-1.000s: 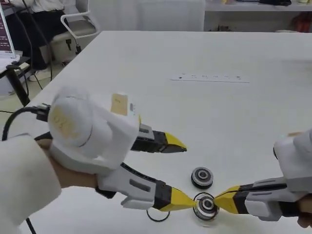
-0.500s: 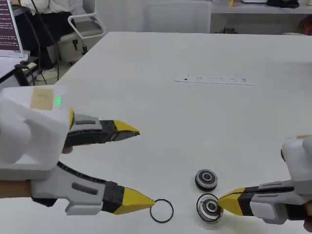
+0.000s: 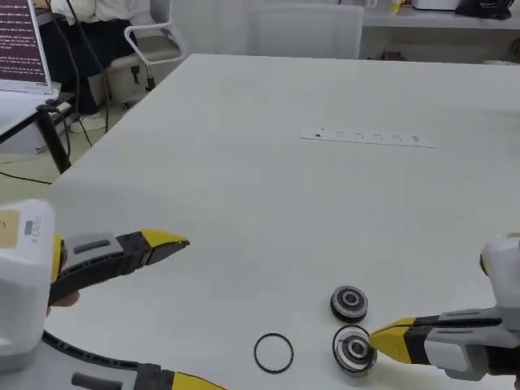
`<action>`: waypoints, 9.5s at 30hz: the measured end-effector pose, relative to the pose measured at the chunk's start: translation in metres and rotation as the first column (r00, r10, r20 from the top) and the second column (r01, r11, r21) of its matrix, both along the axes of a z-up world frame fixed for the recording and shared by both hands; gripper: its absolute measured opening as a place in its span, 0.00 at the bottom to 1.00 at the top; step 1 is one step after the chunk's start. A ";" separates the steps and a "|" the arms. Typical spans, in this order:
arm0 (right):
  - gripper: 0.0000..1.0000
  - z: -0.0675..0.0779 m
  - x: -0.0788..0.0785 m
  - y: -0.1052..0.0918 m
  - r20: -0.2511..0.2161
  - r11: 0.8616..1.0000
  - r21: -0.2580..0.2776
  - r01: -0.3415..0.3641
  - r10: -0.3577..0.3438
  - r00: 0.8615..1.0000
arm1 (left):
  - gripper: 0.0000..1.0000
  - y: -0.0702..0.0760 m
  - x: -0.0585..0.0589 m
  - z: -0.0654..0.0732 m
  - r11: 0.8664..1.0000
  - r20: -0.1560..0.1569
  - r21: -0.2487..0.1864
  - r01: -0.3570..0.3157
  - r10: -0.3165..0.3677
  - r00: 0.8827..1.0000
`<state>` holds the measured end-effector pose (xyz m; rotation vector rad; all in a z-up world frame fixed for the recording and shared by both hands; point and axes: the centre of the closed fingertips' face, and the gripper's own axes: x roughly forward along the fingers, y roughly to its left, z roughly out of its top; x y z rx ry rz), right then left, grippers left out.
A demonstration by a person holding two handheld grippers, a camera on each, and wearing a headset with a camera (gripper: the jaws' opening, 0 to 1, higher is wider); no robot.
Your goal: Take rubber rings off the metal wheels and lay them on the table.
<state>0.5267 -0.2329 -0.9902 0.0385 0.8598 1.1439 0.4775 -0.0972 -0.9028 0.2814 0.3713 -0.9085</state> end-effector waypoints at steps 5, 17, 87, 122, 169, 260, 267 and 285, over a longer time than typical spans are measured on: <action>0.00 0.002 0.000 0.000 -0.001 1.000 0.006 0.001 -0.001 1.000 | 0.91 -0.001 -0.002 -0.010 1.000 -0.030 -0.002 -0.018 0.018 0.999; 0.00 0.016 0.006 -0.001 0.007 0.998 0.053 0.040 -0.040 0.999 | 0.92 -0.008 -0.003 -0.015 0.998 -0.071 -0.052 -0.033 0.029 0.997; 0.05 -0.022 -0.004 0.065 0.059 0.983 -0.142 -0.113 0.122 0.991 | 0.91 -0.013 -0.006 -0.020 0.999 -0.090 -0.046 -0.012 0.008 0.996; 0.06 0.046 0.063 0.024 0.185 0.987 0.080 0.138 -0.151 0.971 | 0.87 -0.024 0.001 -0.001 0.997 -0.045 0.034 0.070 -0.069 0.997; 0.07 0.006 0.069 -0.015 0.188 0.991 -0.008 0.136 -0.132 0.973 | 0.55 -0.126 0.126 -0.036 0.970 0.114 0.054 0.237 -0.242 0.963; 0.00 -0.029 0.054 -0.006 0.339 0.977 -0.206 -0.059 0.128 0.932 | 0.14 -0.130 0.110 -0.098 0.972 -0.073 0.056 0.227 -0.223 0.972; 0.00 -0.028 0.057 -0.009 0.302 0.982 -0.190 -0.017 0.075 0.950 | 0.14 -0.130 0.110 -0.099 0.971 -0.070 0.061 0.232 -0.228 0.971; 0.00 -0.016 0.063 -0.008 0.014 0.977 -0.001 0.211 -0.211 0.977 | 0.13 -0.129 0.110 -0.099 0.970 -0.066 0.066 0.233 -0.229 0.971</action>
